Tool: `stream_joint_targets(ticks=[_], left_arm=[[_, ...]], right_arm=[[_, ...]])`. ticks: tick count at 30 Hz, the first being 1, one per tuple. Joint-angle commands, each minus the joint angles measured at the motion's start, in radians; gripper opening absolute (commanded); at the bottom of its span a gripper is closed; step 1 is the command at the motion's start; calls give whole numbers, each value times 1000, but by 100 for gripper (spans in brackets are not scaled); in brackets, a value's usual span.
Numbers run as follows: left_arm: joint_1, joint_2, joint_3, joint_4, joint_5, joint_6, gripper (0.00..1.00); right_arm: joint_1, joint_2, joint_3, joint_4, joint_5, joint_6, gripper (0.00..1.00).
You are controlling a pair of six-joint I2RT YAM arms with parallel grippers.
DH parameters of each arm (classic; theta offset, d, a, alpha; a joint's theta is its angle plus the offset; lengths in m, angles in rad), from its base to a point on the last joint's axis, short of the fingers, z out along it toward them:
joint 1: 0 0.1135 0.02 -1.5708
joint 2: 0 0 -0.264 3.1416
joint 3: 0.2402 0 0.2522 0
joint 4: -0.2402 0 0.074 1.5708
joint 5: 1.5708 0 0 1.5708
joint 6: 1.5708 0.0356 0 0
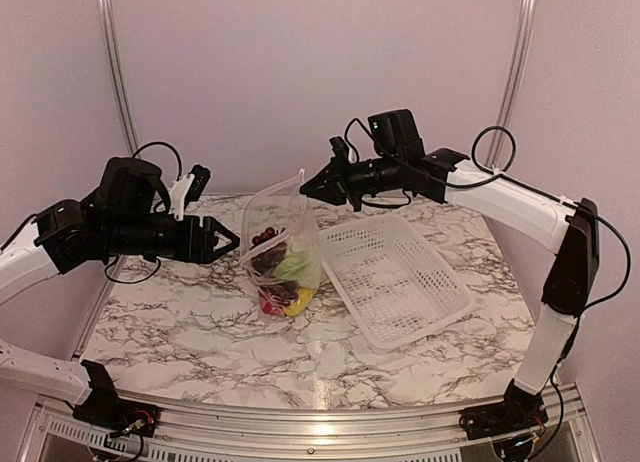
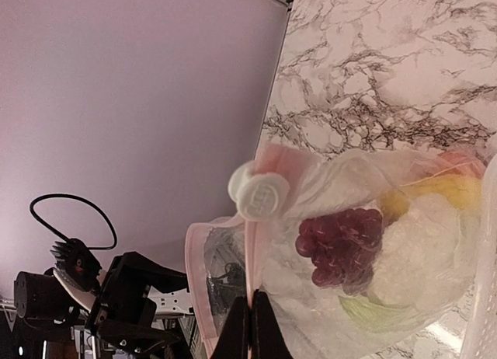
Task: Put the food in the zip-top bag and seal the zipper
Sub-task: Adjust the zipper food storage bag at the center of the board, then pass from the right arm to the left
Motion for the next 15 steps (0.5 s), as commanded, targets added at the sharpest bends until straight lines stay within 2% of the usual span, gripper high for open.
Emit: stream_joint_targets(ticks=[1, 5, 9, 13, 15], left_arm=[[-41, -15, -57, 111, -7, 32, 65], [-76, 0, -83, 143, -80, 67, 68], [-90, 38, -93, 173, -115, 114, 76], [-91, 81, -101, 234, -164, 168, 73], [-91, 101, -93, 255, -172, 195, 67]], right_arm=[[-9, -25, 7, 74, -11, 22, 0], [-10, -13, 12, 81, -18, 29, 0], [-13, -7, 8, 95, -25, 41, 0], [-16, -4, 3, 111, -34, 55, 0], [-19, -4, 1, 115, -35, 59, 0]])
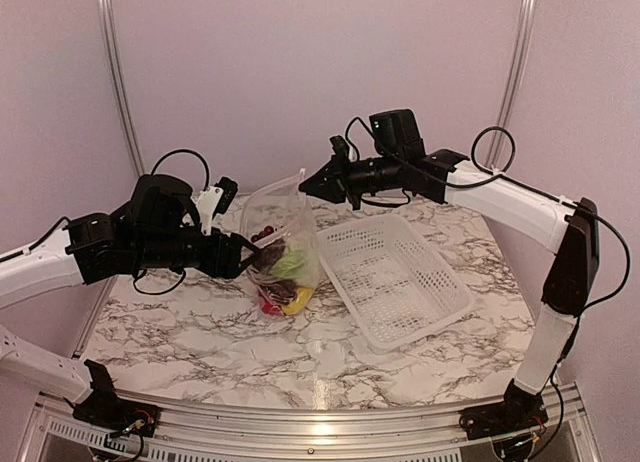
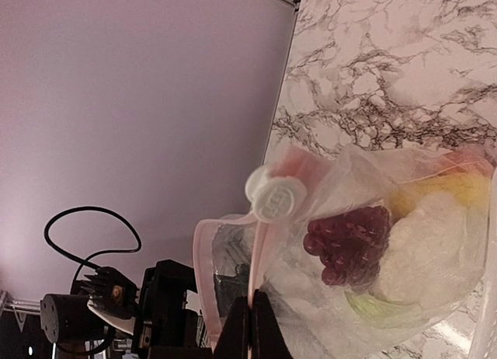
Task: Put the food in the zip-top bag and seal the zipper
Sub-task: Pass from the right arm to the left
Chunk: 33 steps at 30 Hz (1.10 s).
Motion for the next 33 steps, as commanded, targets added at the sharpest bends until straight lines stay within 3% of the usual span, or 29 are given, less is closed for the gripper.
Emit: stream_joint_targets(ticks=[1, 7, 12, 16, 21, 26, 29, 33], left_arm=[[-5, 43, 0, 85, -56, 92, 63], [-4, 60, 20, 90, -53, 163, 33], [-1, 53, 32, 89, -53, 185, 18], [18, 48, 53, 91, -51, 203, 2], [32, 63, 126, 38, -41, 259, 1], [32, 63, 181, -56, -16, 369, 1], [35, 33, 167, -101, -49, 402, 1], [54, -42, 117, -109, -105, 417, 0]], right_arm=[[-15, -5, 7, 78, -16, 23, 0], [-23, -10, -19, 95, -23, 29, 0], [-41, -16, -9, 94, -79, -22, 21], [-111, -32, 28, -39, -99, -164, 30], [-205, -52, -21, -52, -126, -269, 34], [-236, 8, -25, -85, -129, -560, 35], [-228, 23, -84, -9, -214, -762, 40], [-219, 8, -205, 218, -342, -809, 47]])
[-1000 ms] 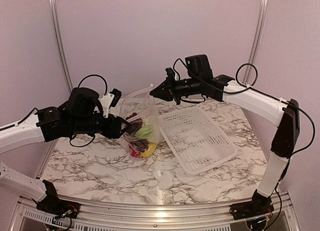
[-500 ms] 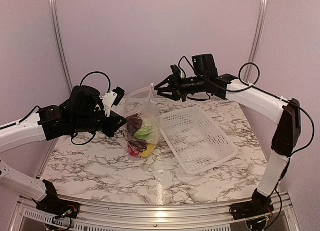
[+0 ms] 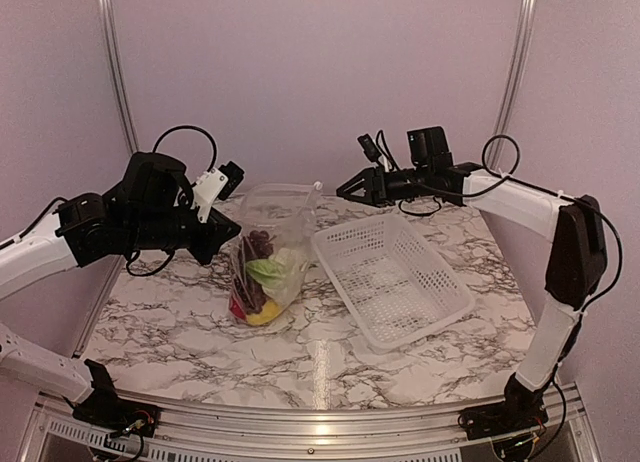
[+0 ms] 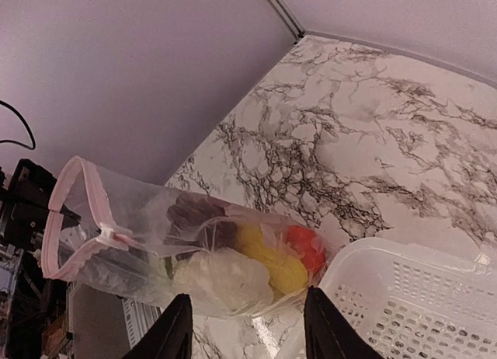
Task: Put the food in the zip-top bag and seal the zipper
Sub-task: Pass from the right arm to the left
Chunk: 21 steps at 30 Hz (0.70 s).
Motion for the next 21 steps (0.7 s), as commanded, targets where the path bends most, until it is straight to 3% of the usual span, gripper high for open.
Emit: stream_joint_targets(ticks=[1, 7, 15, 21], left_arm=[[26, -105, -34, -19, -70, 55, 0], [48, -152, -67, -25, -101, 73, 1], [95, -153, -81, -10, -99, 82, 1], [132, -156, -78, -7, -83, 59, 1]], right_arm=[[16, 9, -108, 242, -167, -162, 48], [58, 61, -117, 392, -210, -197, 50], [124, 212, 52, 457, -282, -207, 50], [143, 249, 74, 548, -337, -148, 45]])
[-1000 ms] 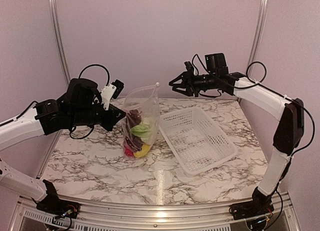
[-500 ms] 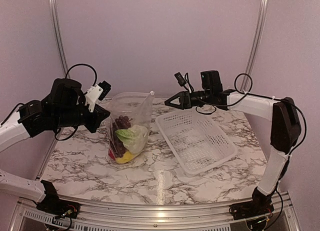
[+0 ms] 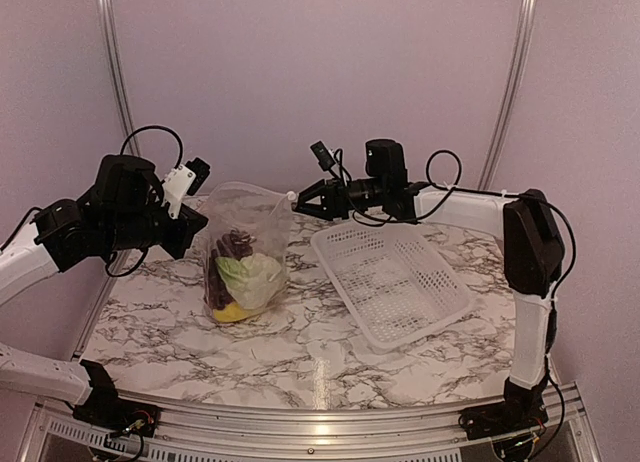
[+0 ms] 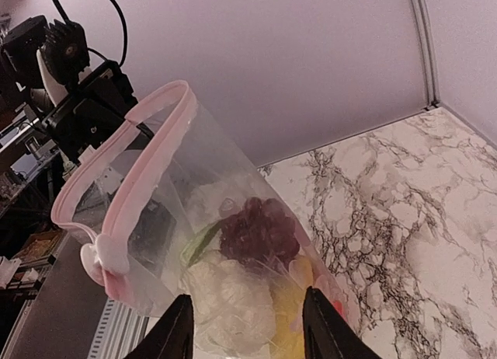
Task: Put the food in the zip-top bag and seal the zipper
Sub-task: Pass from the right arm to the left, then pass from the left arm to the right
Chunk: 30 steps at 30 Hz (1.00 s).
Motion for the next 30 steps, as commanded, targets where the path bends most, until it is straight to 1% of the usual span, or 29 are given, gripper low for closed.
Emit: stream_joint_targets(ticks=[1, 4, 7, 9, 13, 15, 19, 22, 30], left_arm=[[24, -21, -1, 36, 2, -10, 1], [37, -16, 0, 36, 8, -17, 1], [50, -15, 2, 43, 15, -15, 1], [57, -13, 3, 45, 23, -15, 1], [62, -5, 5, 52, 45, -15, 0], [63, -2, 8, 54, 50, -14, 0], [64, 3, 10, 55, 55, -12, 1], [65, 1, 4, 54, 64, -17, 1], [65, -19, -9, 39, 66, -26, 1]], right_arm=[[17, 6, 25, 110, -64, 34, 45], [24, -2, 29, 93, -69, 23, 45], [14, -17, 28, -32, -35, -78, 44], [-7, -38, 8, -93, -46, -130, 44], [-47, -164, -185, -22, -28, -99, 47], [-34, -199, -217, -26, -14, -112, 49], [0, -186, -169, -123, 23, -168, 51], [20, -163, -145, -89, 35, -151, 51], [63, -92, -43, -56, 11, -124, 51]])
